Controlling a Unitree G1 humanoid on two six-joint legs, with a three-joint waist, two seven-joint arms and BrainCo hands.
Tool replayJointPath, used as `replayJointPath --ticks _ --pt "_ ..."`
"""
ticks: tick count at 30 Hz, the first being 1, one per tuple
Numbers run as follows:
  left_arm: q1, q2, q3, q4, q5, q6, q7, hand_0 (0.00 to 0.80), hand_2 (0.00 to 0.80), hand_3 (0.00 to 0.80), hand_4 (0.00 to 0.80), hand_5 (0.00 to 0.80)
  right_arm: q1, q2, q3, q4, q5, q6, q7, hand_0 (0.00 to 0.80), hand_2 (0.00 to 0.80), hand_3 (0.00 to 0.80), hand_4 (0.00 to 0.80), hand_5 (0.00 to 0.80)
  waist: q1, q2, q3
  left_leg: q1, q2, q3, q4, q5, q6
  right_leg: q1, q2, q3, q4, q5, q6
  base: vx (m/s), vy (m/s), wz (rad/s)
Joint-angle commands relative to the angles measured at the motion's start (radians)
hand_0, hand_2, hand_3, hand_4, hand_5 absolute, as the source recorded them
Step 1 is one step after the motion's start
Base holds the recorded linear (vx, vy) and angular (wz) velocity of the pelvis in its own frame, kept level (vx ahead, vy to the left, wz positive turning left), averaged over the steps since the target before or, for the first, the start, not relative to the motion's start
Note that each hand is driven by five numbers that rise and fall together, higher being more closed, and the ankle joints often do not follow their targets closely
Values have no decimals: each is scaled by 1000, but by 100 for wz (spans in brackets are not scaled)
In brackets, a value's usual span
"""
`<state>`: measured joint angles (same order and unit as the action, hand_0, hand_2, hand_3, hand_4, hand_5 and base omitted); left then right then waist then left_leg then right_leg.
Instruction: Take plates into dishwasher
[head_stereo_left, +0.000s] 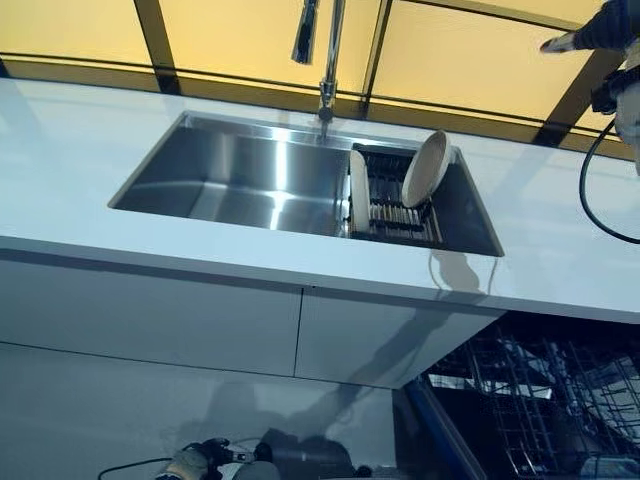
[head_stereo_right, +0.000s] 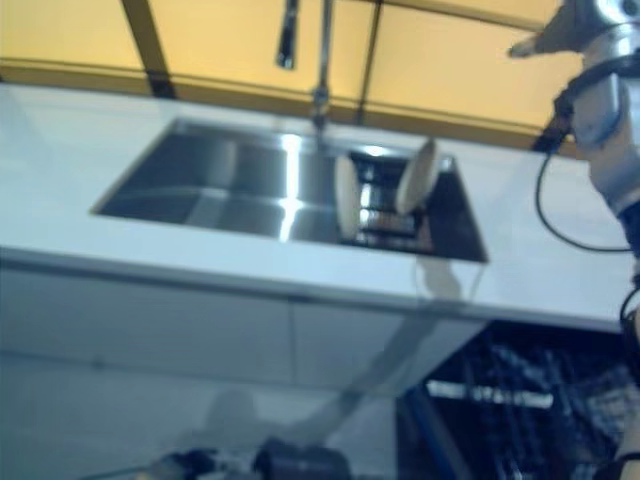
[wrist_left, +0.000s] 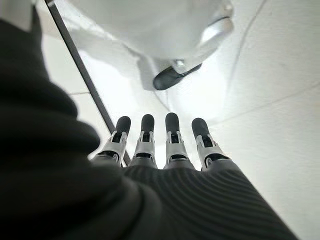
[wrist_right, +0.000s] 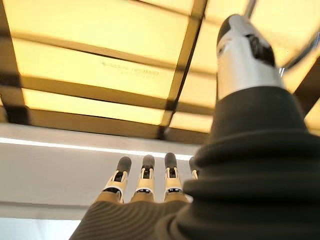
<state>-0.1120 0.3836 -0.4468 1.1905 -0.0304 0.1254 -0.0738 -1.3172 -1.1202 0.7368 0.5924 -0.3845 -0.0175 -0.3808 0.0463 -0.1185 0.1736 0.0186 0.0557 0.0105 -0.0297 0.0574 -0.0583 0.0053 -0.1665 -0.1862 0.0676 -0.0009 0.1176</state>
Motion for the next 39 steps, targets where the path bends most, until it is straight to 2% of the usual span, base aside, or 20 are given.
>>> replayJointPath --ticks 1,3,7,10,15,18,19,20,21,22,23,24,26,27,28,29,30,34,37,39 --pt "-4 -3 -2 -14 -8 2 -26 0 0 0 0 0 -107 -61 66 44 -81 -27 -65 0 0 0 0 0 41 -16 -56 -3 13 2 -1 -15 21 -1 15 -4 -124 144 38 104 -142 10" --pt "2 -7 -17 -12 -1 -2 -23 0 0 0 0 0 -123 -66 96 53 -105 -25 -68 0 0 0 0 0 46 -19 -59 -10 16 -5 -23 -5 17 4 25 3 -144 145 35 54 -88 10" --pt "8 -1 -14 -5 6 4 -36 0 0 0 0 0 -152 -90 138 39 -106 30 -74 0 0 0 0 0 48 -16 -56 -44 21 -21 -58 10 2 -13 36 2 -155 136 35 6 -62 4" --pt "9 -3 -9 2 8 -11 -31 0 0 0 0 0 -152 -101 128 53 -108 36 -73 0 0 0 0 0 45 -8 -51 -62 18 -25 -58 7 -2 -23 34 -6 -155 130 36 -11 -11 2" --pt "13 -9 -3 5 5 -24 -25 0 0 0 0 0 -159 -97 134 70 -92 54 -45 0 0 0 0 0 39 6 -61 -60 18 -17 -58 -1 -7 -20 28 -17 -155 113 31 0 0 0" --pt "16 -23 12 1 -8 -28 18 0 0 0 0 0 -162 -88 138 75 -100 48 -32 0 0 0 0 0 34 10 -72 -24 36 -5 -48 -2 -13 0 34 -13 -139 90 13 58 -17 0" --pt "15 -26 16 -1 -17 -30 35 0 0 0 0 0 -161 -82 139 79 -114 42 -27 0 0 0 0 0 32 7 -71 -22 47 3 -7 -5 -18 3 34 -11 -124 81 4 77 -58 -2" --pt "16 -31 24 -7 -25 -46 58 0 0 0 0 0 -166 -73 152 85 -143 39 -19 0 0 0 0 0 32 -9 -59 -58 64 23 139 -34 -29 10 27 -12 -95 68 -16 69 -101 -1" --pt "19 -37 29 -9 -111 -72 53 0 0 0 0 0 -170 -66 160 86 -157 43 -18 0 0 0 0 0 35 -18 -40 -118 73 23 307 -6 -38 18 29 -14 -75 61 -36 96 -107 4" --pt "17 -51 52 -25 -93 -93 95 0 0 0 0 0 -140 -61 132 77 -185 35 -33 0 0 0 0 0 49 -18 -18 -173 60 -6 399 20 -37 36 34 -17 -65 54 -49 101 -49 9" --pt "19 -49 53 -43 -79 -111 93 0 0 0 0 0 -110 -62 97 33 -216 52 -19 0 0 0 0 0 61 -19 0 -218 38 -28 438 21 -34 54 35 -7 -55 48 -54 128 51 10" --pt "16 -48 56 -57 -109 -104 66 0 0 0 0 0 -88 -62 77 11 -247 49 -12 0 0 0 0 0 73 -6 11 -249 31 -19 389 41 -41 78 44 0 -50 37 -47 147 135 -2" --pt "14 -46 56 -69 -108 -118 30 0 0 0 0 0 -56 -55 64 -3 -338 37 15 0 0 0 0 0 91 23 12 -251 28 14 196 74 -43 121 59 8 -67 29 -22 181 179 -2" --pt "13 -41 61 -73 -86 -104 -12 0 0 0 0 0 -19 -60 51 -21 -310 27 16 0 0 0 0 0 101 29 12 -205 28 18 86 92 -29 142 54 24 -77 23 -17 177 144 2" --pt "8 -36 51 -71 -107 -100 -21 0 0 0 0 0 10 -62 24 -51 -323 10 38 0 0 0 0 0 97 23 7 -214 1 0 112 80 -23 143 49 40 -82 34 -16 186 141 -21" --pt "4 -31 52 -70 -129 -100 -18 0 0 0 0 0 27 -68 22 -80 -395 -9 81 0 0 0 0 0 90 18 -8 -179 -10 -14 100 56 -10 130 34 33 -81 34 -8 137 105 -46" --pt "1 -28 57 -74 -132 -92 -17 0 0 0 0 0 34 -73 41 -76 -387 -29 80 0 0 0 0 0 86 15 -19 -150 -12 -12 80 40 -2 126 25 27 -76 30 0 149 94 -62" --pt "-3 -14 84 -54 -132 -66 -10 0 0 0 0 0 60 -97 69 -51 -384 -102 60 0 0 0 0 0 75 2 -57 -77 -7 -7 12 25 5 108 6 -7 -88 39 17 122 18 -40" --pt "0 -19 86 -39 -100 -97 -18 0 0 0 0 0 48 -96 79 1 -386 -141 62 0 0 0 0 0 79 -5 -74 -76 -3 3 6 17 1 100 -3 -30 -112 49 22 63 28 7" --pt "9 -28 79 -39 -74 -115 -33 0 0 0 0 0 49 -92 85 23 -394 -151 65 0 0 0 0 0 82 -5 -79 -80 -7 4 19 5 6 98 -10 -28 -107 44 22 63 87 7"
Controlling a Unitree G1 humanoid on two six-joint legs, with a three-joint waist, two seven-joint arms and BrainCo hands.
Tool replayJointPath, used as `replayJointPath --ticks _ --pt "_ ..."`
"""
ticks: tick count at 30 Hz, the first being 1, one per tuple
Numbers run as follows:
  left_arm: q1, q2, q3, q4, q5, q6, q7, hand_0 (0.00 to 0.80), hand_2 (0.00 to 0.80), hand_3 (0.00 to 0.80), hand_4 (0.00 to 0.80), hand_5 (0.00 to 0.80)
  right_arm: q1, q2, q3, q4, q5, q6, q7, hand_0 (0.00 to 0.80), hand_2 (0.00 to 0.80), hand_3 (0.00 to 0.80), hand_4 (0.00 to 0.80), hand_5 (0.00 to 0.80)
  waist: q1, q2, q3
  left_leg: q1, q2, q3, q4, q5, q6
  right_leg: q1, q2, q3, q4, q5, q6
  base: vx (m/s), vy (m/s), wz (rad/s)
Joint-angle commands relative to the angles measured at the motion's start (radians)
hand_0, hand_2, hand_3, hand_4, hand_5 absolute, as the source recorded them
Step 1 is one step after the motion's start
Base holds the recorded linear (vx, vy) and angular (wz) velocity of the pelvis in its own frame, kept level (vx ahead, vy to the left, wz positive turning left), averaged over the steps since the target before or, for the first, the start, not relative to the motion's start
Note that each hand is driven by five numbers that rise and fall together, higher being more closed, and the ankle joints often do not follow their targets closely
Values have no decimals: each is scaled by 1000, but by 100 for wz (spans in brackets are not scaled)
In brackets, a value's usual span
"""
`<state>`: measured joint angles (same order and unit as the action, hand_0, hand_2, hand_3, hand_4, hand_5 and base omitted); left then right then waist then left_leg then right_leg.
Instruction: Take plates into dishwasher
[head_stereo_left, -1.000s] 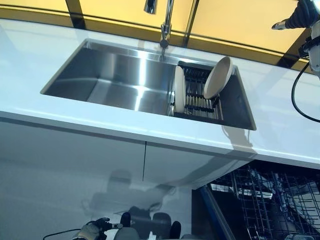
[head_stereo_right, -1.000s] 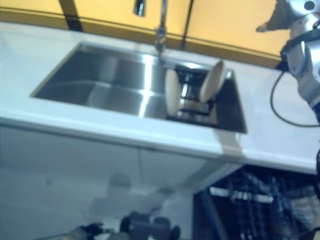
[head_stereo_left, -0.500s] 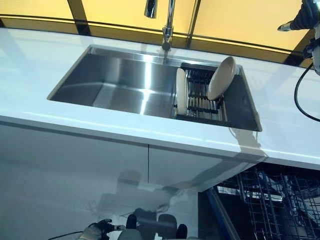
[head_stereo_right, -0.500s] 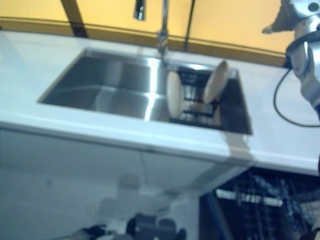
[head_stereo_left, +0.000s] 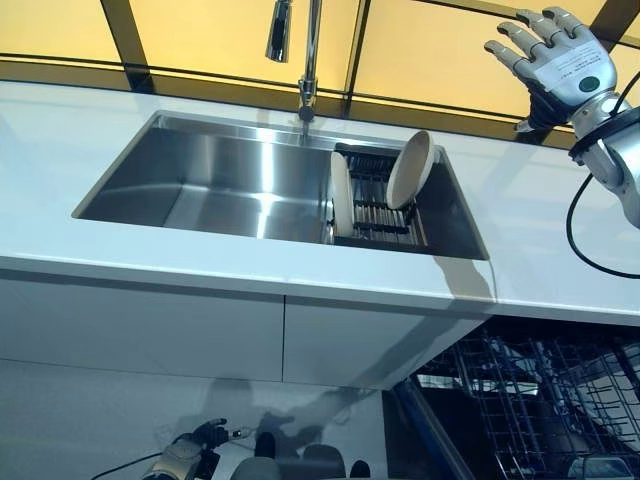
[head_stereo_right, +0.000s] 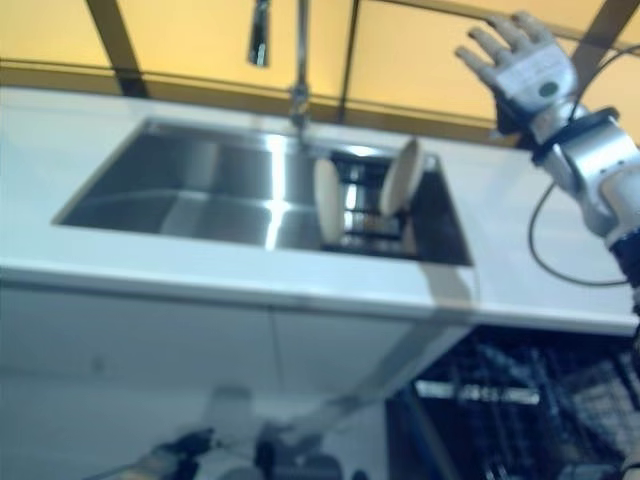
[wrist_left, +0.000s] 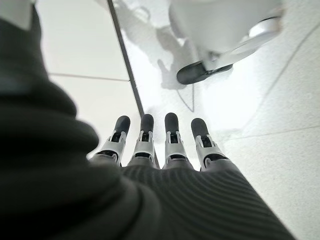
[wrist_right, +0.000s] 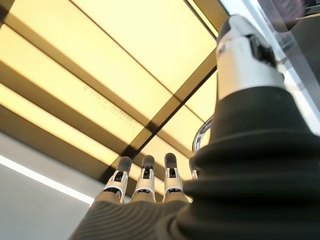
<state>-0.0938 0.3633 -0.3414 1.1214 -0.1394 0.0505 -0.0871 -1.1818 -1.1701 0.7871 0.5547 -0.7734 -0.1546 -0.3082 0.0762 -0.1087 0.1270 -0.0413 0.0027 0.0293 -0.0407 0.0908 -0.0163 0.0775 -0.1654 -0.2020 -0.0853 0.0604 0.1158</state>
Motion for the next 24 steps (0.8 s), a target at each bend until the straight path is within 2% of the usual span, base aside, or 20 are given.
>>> replayJointPath --ticks 1,3,4,5,7,8,9,10,11,13,16,17,18,24 --pt "-1 -12 -32 31 45 -50 -14 0 0 0 0 0 -76 -41 31 68 -12 -24 -10 0 0 0 0 0 53 -12 -33 -23 44 -15 33 -33 -31 23 -14 -8 59 -26 24 72 104 1" --pt "1 0 -34 28 46 -36 -30 0 0 0 0 0 -29 -43 12 64 -48 -28 -7 0 0 0 0 0 48 -7 -34 -30 34 -12 37 -34 -14 10 -12 0 131 -65 20 77 90 0" --pt "3 3 -32 26 52 -35 -34 0 0 0 0 0 -15 -42 7 59 -57 -27 -14 0 0 0 0 0 44 -2 -29 -26 32 -9 37 -30 -7 -10 -13 -1 188 -61 22 62 81 0" --pt "13 9 -31 22 54 -43 -29 0 0 0 0 0 7 -41 -1 48 -65 -19 -33 0 0 0 0 0 31 11 -12 -7 32 -14 32 -26 0 -84 -19 14 318 -17 36 81 68 -1" --pt "21 26 -28 15 39 -44 -26 0 0 0 0 0 45 -45 -35 29 -56 -11 -78 0 0 0 0 0 10 27 28 30 38 -35 31 -36 4 -168 -15 57 419 3 39 128 -58 7" --pt "14 39 -30 17 18 -48 -22 0 0 0 0 0 40 -34 -49 25 -72 -8 -72 0 0 0 0 0 7 26 47 35 48 -42 37 -40 -5 -171 -27 59 359 8 36 12 -291 18" --pt "-11 55 -31 23 -16 -63 -23 0 0 0 0 0 -4 -6 -38 59 -108 -3 -84 0 0 0 0 0 9 16 67 27 55 -39 38 -47 -18 -175 -43 43 235 48 48 -95 -331 13" --pt "-39 62 -36 27 -33 -62 -21 0 0 0 0 0 -53 5 6 88 -81 16 -104 0 0 0 0 0 9 17 81 3 65 -53 51 -55 -16 -180 -31 61 219 25 34 -175 -304 7" --pt "-47 54 -31 20 -40 -68 2 0 0 0 0 0 -61 25 -12 87 -80 33 -112 0 0 0 0 0 8 18 90 -16 77 -52 50 -47 -15 -187 -11 74 206 15 29 -116 -225 10" --pt "-52 49 -30 6 -74 -68 9 0 0 0 0 0 -59 16 -13 77 -94 31 -119 0 0 0 0 0 7 11 94 -32 86 -46 37 -37 -22 -185 1 58 166 23 33 -41 -214 23" --pt "-55 21 -69 -2 46 -97 -38 0 0 0 0 0 -35 -13 -13 60 -91 22 -133 0 0 0 0 0 10 0 90 -47 88 -52 -17 -10 -31 -160 20 44 75 47 30 38 -121 23" --pt "-51 21 -106 -5 24 -96 -21 0 0 0 0 0 -55 -22 14 63 -80 22 -125 0 0 0 0 0 11 -4 84 -56 87 -56 -28 -3 -38 -154 23 46 47 58 33 22 -32 8" --pt "-57 23 -110 -7 -4 -85 -14 0 0 0 0 0 -69 -30 36 71 -80 20 -141 0 0 0 0 0 9 -4 81 -63 87 -56 -35 -2 -40 -152 22 44 31 64 34 0 0 0" --pt "-54 26 -98 -6 -17 -71 -28 0 0 0 0 0 -43 -38 6 42 -98 34 -150 0 0 0 0 0 2 2 73 -71 76 -62 -47 -7 -49 -150 13 25 13 68 45 29 1 -3"
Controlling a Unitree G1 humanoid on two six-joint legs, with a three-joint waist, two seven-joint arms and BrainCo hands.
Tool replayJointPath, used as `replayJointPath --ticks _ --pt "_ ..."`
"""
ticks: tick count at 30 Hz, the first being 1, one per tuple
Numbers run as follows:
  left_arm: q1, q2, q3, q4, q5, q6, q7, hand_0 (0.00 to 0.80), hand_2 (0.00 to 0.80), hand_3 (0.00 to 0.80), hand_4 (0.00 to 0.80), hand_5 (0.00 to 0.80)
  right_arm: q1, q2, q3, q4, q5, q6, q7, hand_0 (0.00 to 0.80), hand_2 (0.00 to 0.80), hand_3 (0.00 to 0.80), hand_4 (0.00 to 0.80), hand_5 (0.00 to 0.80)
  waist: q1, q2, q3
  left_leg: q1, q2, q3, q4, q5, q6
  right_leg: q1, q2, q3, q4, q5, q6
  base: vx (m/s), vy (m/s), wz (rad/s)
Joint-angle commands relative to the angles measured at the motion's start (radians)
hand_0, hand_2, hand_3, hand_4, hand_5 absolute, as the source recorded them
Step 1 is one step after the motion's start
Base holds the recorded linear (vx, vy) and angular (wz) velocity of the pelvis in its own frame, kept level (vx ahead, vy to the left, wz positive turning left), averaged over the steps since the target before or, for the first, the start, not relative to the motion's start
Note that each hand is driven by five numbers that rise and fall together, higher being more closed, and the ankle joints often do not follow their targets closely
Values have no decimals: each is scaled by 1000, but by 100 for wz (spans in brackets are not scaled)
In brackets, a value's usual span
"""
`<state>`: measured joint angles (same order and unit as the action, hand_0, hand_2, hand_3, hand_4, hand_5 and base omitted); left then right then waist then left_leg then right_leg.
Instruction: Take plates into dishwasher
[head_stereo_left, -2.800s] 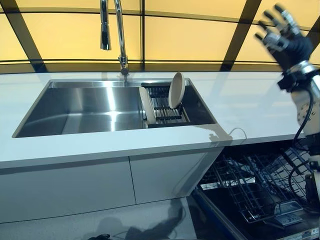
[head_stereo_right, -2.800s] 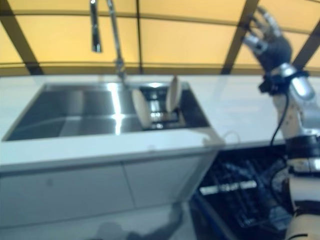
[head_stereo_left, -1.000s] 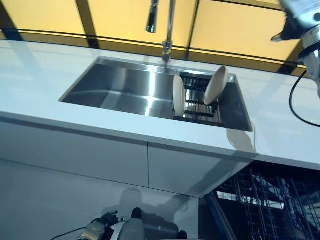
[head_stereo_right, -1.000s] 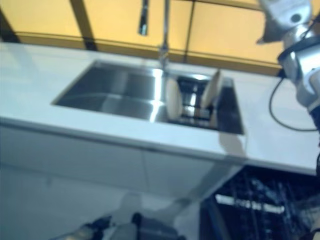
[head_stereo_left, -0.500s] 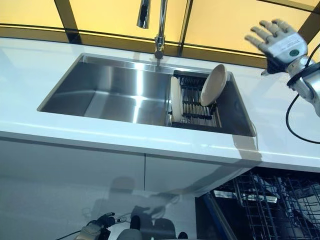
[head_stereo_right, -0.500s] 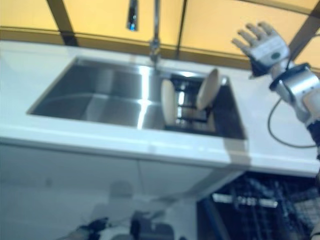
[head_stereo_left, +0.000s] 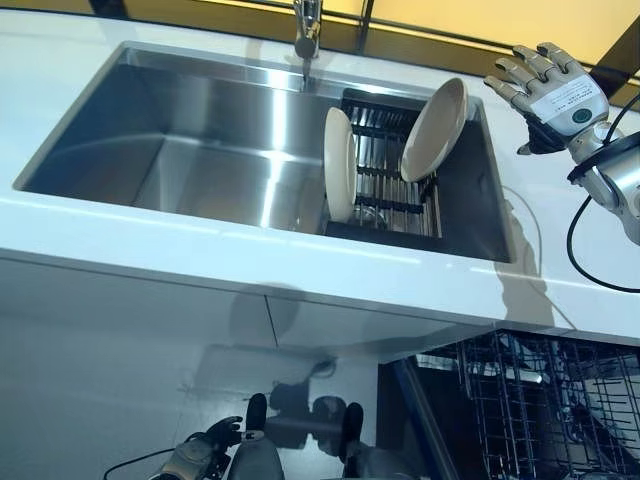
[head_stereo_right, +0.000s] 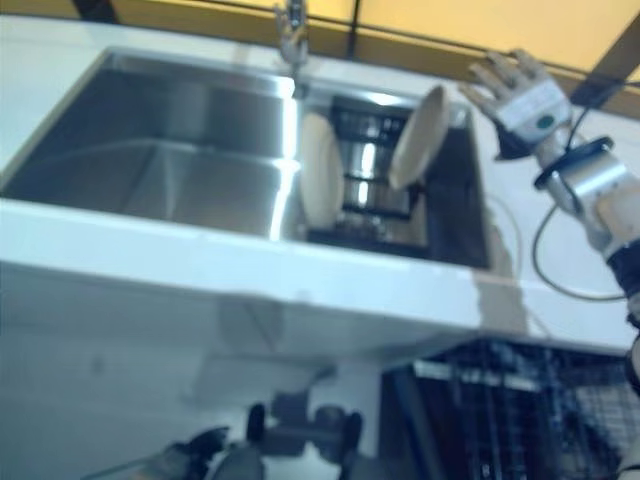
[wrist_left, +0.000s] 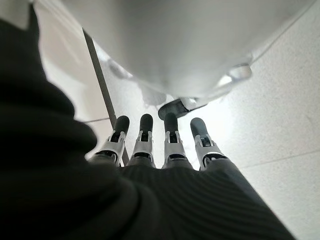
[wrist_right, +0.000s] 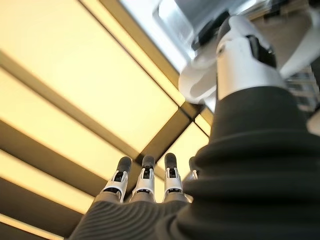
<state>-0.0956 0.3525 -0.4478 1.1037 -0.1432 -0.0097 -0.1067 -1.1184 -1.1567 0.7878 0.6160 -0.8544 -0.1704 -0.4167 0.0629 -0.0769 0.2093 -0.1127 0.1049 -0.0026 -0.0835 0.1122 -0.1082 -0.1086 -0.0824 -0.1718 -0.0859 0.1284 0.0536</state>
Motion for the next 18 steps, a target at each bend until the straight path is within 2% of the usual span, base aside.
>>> replayJointPath --ticks 1,7,12,18 --pt "-45 37 6 10 -7 -13 -16 0 0 0 0 0 -110 -53 10 -24 -24 50 -41 0 0 0 0 0 15 -26 -11 3 -26 -29 -4 -29 42 37 -73 -7 14 -1 107 73 28 0" --pt "-39 26 1 6 -10 -15 -13 0 0 0 0 0 -131 -40 18 -14 -43 49 -35 0 0 0 0 0 15 -12 -10 5 -25 -27 -4 -35 39 34 -81 -3 12 -7 107 28 23 3" --pt "-42 27 -1 12 -14 -21 -11 0 0 0 0 0 -156 -33 32 -18 -25 80 -35 0 0 0 0 0 16 -12 0 -5 -22 -28 -4 -35 36 26 -83 -3 9 -6 108 0 0 0" --pt "-44 21 -5 13 -13 -19 -11 0 0 0 0 0 -184 -26 42 -25 -54 85 -26 0 0 0 0 0 18 -9 6 -11 -24 -33 -4 -37 34 23 -84 -3 6 -9 107 0 0 0"
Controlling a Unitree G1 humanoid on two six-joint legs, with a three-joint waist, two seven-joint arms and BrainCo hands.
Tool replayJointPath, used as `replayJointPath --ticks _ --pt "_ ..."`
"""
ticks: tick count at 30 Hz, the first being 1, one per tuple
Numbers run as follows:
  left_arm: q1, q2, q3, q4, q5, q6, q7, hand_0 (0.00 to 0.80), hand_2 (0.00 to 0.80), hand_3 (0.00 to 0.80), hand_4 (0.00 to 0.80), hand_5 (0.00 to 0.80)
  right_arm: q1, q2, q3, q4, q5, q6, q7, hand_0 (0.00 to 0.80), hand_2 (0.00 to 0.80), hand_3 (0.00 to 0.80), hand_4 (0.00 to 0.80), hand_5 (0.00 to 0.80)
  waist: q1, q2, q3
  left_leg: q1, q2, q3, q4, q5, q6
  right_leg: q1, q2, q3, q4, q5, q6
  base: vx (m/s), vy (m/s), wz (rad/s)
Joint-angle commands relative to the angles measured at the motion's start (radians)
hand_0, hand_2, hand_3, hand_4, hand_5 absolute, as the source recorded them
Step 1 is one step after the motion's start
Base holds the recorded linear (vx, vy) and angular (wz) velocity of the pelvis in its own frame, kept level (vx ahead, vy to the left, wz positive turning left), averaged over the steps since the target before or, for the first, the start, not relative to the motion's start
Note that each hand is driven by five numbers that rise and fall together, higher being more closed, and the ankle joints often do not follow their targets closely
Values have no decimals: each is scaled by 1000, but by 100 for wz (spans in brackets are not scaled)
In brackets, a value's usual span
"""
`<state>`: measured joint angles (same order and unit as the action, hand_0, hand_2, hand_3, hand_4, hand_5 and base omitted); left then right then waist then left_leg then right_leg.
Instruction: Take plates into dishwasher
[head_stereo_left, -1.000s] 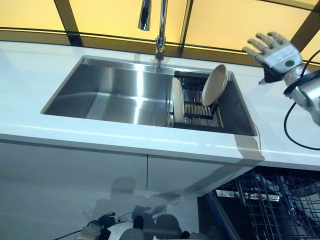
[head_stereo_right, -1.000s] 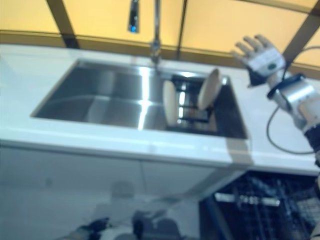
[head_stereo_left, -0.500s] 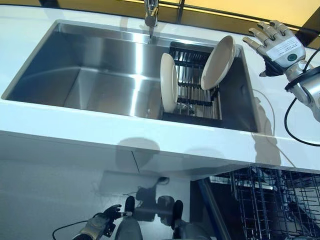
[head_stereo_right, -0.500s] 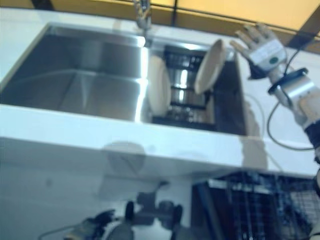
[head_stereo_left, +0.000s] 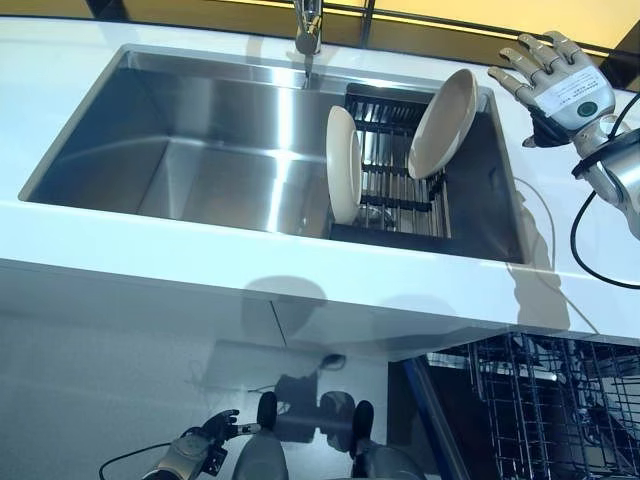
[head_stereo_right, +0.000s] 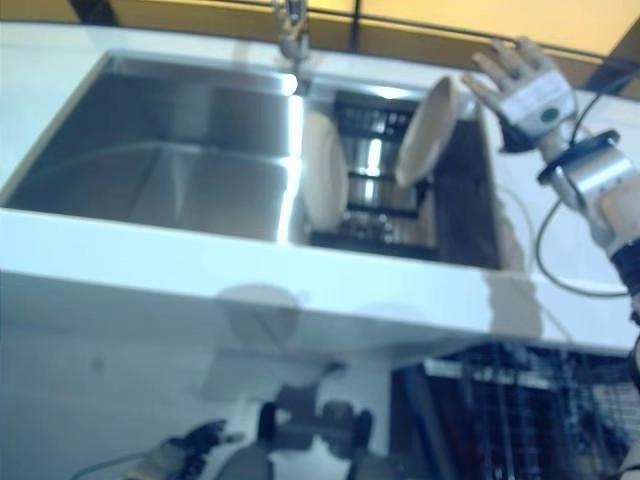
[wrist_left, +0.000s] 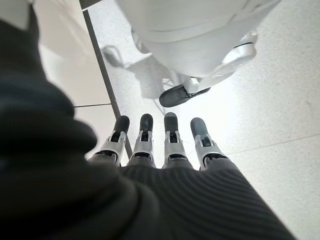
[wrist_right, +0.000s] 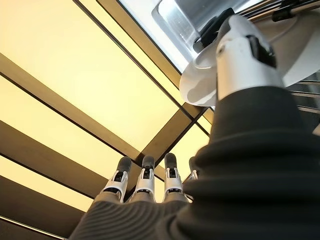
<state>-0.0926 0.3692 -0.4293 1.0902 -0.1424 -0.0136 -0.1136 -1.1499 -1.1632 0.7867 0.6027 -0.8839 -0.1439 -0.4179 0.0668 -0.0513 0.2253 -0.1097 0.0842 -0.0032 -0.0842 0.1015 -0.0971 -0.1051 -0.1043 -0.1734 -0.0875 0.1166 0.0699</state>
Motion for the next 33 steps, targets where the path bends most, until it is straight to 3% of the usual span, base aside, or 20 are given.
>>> replayJointPath --ticks 1,33 --pt "-46 4 -26 24 -17 -14 0 0 0 0 0 0 -160 -19 50 -11 -30 60 -21 0 0 0 0 0 16 -34 -9 -16 -4 -33 -3 -27 23 19 -63 -2 7 2 91 0 0 0" --pt "-60 11 -43 6 -104 -68 4 0 0 0 0 0 -308 16 165 -7 -101 97 29 0 0 0 0 0 26 -17 51 -64 -11 -39 -3 -22 23 -29 -69 -7 6 8 85 -1 0 0"
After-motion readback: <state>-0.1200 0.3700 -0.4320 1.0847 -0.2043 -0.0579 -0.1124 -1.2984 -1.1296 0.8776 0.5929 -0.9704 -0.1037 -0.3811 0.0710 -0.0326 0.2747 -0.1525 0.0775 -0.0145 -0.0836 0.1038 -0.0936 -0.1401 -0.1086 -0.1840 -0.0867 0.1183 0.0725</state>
